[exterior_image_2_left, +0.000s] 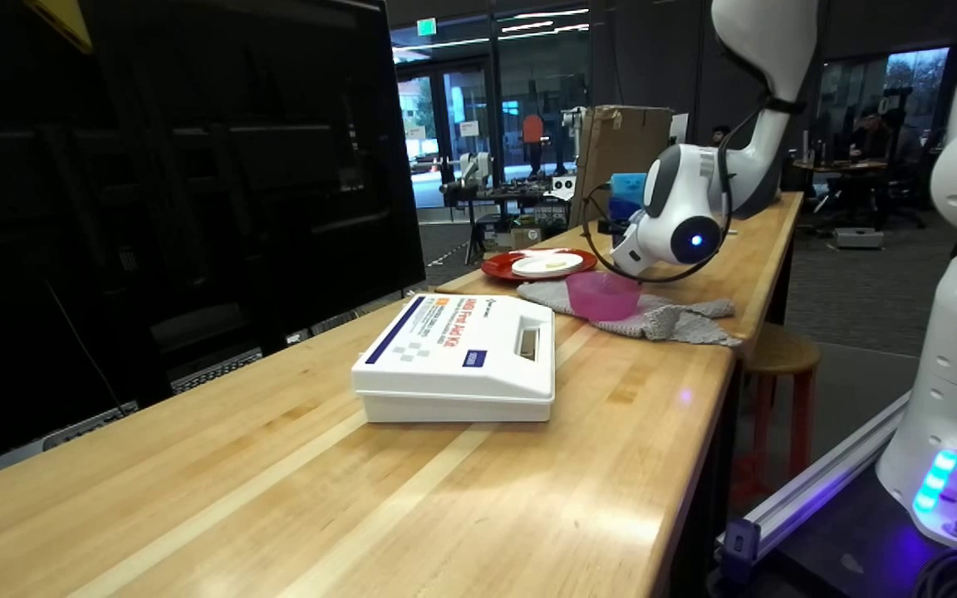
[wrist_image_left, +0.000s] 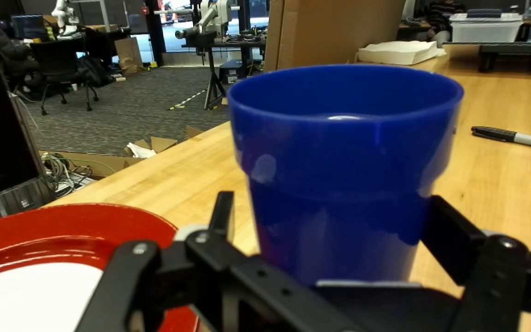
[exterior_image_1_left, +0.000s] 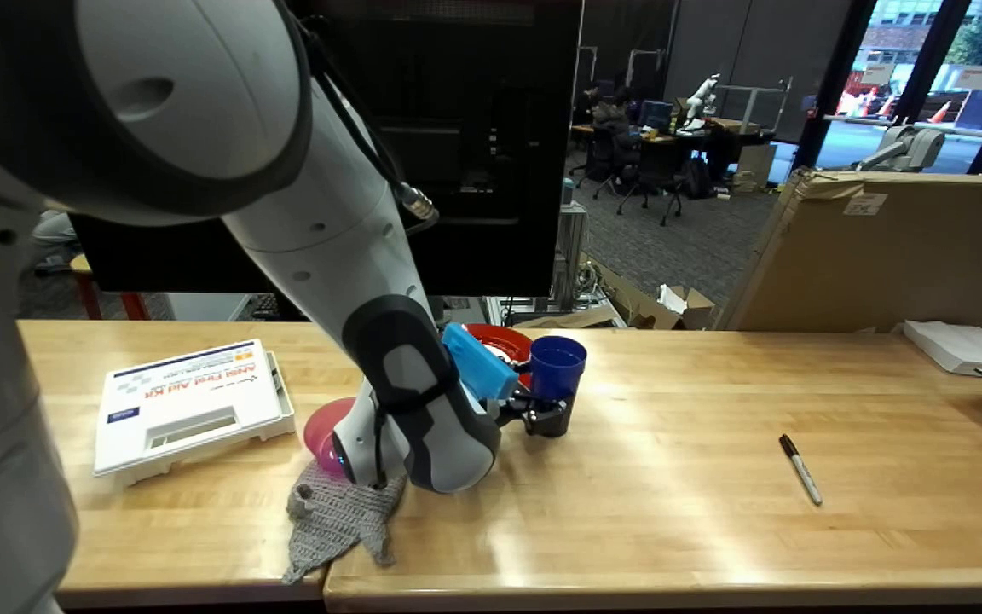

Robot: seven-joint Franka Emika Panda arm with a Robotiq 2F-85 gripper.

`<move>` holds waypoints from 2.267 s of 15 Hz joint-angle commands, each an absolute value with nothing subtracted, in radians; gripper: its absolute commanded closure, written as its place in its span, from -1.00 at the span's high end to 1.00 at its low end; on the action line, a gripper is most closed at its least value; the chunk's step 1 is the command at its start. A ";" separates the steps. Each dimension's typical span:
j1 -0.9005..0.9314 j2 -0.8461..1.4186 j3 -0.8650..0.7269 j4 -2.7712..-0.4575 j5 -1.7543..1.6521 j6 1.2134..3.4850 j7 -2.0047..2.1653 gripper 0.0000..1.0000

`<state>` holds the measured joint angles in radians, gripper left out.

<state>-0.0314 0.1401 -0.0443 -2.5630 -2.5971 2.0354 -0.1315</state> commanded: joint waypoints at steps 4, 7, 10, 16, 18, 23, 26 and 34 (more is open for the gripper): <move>-0.021 0.132 -0.024 -2.569 -2.598 2.040 -0.128 1.00; -0.020 0.134 -0.022 -2.572 -2.598 2.037 -0.127 1.00; -0.027 0.139 -0.028 -2.565 -2.598 2.037 -0.130 1.00; -0.023 0.146 -0.026 -2.563 -2.595 2.033 -0.132 1.00; -0.022 0.147 -0.026 -2.565 -2.596 2.028 -0.136 1.00; -0.023 0.157 -0.028 -2.543 -2.598 2.027 -0.145 1.00; -0.020 0.158 -0.025 -2.555 -2.598 2.010 -0.139 1.00; -0.024 0.206 -0.028 -2.511 -2.598 2.016 -0.146 1.00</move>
